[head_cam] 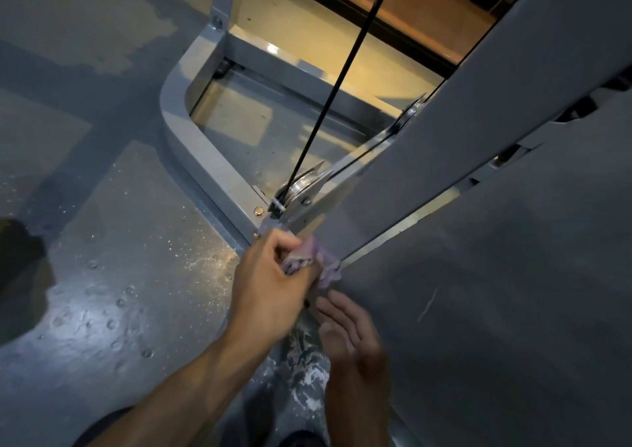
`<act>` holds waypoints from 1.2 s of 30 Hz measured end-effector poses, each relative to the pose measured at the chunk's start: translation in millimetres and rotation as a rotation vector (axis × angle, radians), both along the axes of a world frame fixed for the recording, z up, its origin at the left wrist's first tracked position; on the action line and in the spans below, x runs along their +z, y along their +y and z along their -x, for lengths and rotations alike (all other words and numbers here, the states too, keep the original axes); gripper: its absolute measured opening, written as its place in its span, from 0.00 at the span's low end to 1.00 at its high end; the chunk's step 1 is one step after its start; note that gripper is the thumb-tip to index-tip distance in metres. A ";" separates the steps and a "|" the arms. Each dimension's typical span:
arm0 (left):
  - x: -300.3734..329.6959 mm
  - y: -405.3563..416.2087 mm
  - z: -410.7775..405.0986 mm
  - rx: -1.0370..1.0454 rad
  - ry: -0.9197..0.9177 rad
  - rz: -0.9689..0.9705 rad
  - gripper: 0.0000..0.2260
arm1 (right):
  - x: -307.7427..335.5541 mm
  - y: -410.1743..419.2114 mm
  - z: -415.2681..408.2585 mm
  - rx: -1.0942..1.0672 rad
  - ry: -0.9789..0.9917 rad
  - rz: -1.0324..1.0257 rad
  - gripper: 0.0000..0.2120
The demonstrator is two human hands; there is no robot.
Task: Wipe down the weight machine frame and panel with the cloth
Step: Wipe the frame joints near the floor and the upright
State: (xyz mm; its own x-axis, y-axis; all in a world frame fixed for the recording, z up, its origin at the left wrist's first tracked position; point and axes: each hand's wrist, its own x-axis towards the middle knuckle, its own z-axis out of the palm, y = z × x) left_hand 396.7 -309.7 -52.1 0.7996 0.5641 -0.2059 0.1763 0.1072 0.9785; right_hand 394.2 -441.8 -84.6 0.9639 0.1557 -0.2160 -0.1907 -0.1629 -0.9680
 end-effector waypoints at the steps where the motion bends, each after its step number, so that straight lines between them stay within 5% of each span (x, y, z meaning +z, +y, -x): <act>1: -7.5 -0.8 0.7 0.011 0.063 0.036 0.08 | -2.4 0.2 0.6 0.004 -0.001 0.004 0.21; 3: -7.9 -1.8 -0.6 0.019 0.055 0.091 0.08 | -5.4 1.5 3.1 0.002 0.000 -0.012 0.24; 8: 44.9 -3.7 -6.0 -0.026 -0.309 -0.031 0.08 | -6.2 1.9 5.8 -0.043 -0.017 -0.058 0.26; 15: -46.0 7.7 7.6 -0.005 0.141 0.057 0.04 | -3.8 -2.4 5.4 0.002 0.001 -0.018 0.30; 23: -57.4 17.1 1.7 -0.035 0.038 0.414 0.05 | -2.0 -15.3 2.5 0.068 0.015 0.039 0.21; 27: -71.5 20.7 6.0 0.000 0.072 0.447 0.06 | -4.7 -13.3 5.1 0.081 0.006 0.068 0.20; 36: -81.2 39.8 4.4 -0.001 0.172 0.115 0.04 | -32.0 8.7 3.2 0.033 -0.042 0.134 0.14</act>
